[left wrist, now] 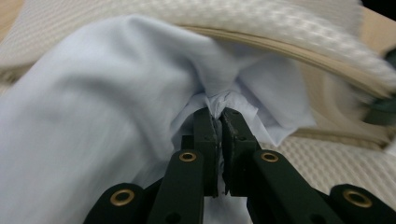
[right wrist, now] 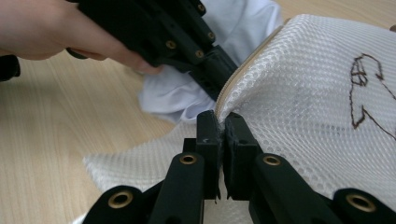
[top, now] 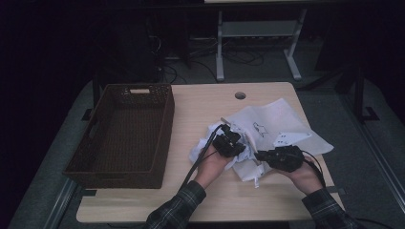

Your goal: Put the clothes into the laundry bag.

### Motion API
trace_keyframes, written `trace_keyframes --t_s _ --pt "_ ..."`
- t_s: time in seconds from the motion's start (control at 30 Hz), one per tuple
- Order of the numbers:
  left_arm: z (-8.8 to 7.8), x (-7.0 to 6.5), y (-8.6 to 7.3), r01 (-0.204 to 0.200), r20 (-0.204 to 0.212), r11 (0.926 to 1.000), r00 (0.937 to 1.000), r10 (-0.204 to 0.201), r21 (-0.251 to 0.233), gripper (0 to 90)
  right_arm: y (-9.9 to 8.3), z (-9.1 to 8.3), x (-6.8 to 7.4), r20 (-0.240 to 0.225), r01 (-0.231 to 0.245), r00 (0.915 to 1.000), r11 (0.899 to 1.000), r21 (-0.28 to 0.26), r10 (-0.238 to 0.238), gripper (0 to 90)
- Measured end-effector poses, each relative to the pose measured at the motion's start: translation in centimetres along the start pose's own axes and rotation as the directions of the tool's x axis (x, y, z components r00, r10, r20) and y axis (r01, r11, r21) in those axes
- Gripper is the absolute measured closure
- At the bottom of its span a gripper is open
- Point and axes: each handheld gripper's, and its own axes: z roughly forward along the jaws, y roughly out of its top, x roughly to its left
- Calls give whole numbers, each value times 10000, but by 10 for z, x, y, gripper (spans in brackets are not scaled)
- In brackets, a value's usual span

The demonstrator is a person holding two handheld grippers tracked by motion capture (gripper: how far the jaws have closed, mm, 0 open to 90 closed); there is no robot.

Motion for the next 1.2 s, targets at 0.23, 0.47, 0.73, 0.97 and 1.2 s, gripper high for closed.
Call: trace_keyframes --t_s 0.23,0.47,0.73,0.97,1.2 --pt "1 -1 -1 -14 -430 10000 9991 12 -45 858 -5 4 -4 81 -90 9999 9987 509 85 850" --pt "3 7 -4 334 -605 9990 9976 -351 -280 859 -10 8 -5 86 -102 9999 9953 963 94 848" --pt "16 -29 -5 -543 479 9981 9973 556 -290 857 -2 5 -7 462 -69 9989 9995 310 55 849" --pt "15 -34 -11 -771 954 9968 9923 789 -224 847 -3 2 -15 625 -234 9978 9997 79 229 850" --pt "-14 -18 -10 -401 1457 9964 9880 507 -747 558 -6 1 -14 678 -168 9976 9997 157 157 849"
